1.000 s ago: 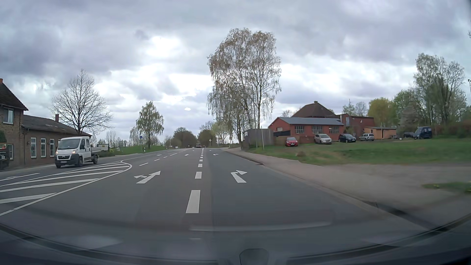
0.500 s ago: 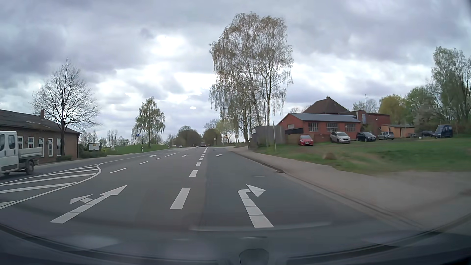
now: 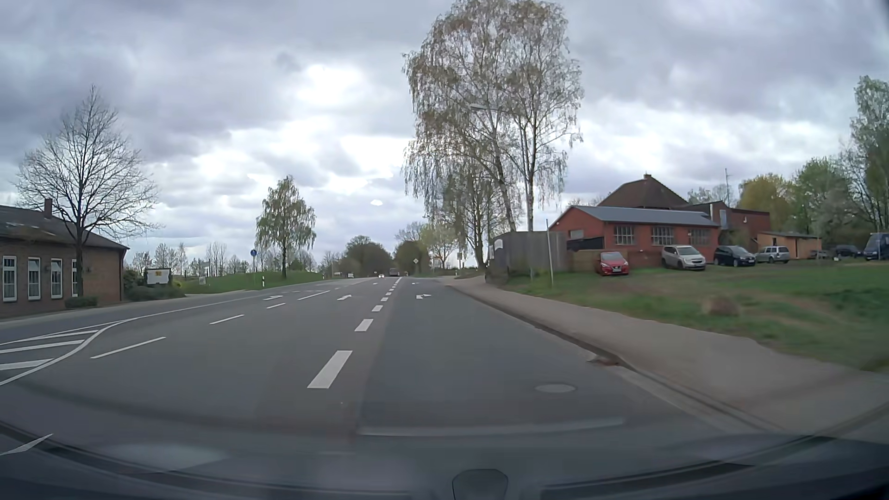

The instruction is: Follow the waypoints while adhering to traffic rules and regulations

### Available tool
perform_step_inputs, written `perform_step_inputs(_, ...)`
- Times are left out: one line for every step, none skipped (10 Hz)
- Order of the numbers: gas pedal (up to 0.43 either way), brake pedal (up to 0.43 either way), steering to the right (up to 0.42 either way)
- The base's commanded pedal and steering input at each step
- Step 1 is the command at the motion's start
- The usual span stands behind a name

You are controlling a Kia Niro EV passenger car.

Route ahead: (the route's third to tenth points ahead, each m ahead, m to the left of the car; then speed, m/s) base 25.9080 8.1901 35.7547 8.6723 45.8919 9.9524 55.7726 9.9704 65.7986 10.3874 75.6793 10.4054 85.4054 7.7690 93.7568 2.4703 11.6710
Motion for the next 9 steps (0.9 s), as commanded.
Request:
perform_step_inputs(0.067, 0.000, -0.018)
perform_step_inputs(0.067, 0.000, -0.016)
perform_step_inputs(0.067, 0.000, -0.015)
perform_step_inputs(0.067, 0.000, -0.015)
perform_step_inputs(0.067, 0.000, -0.015)
perform_step_inputs(0.067, 0.000, -0.014)
perform_step_inputs(0.067, 0.000, -0.014)
perform_step_inputs(0.067, 0.000, -0.013)
perform_step_inputs(0.067, 0.000, -0.013)
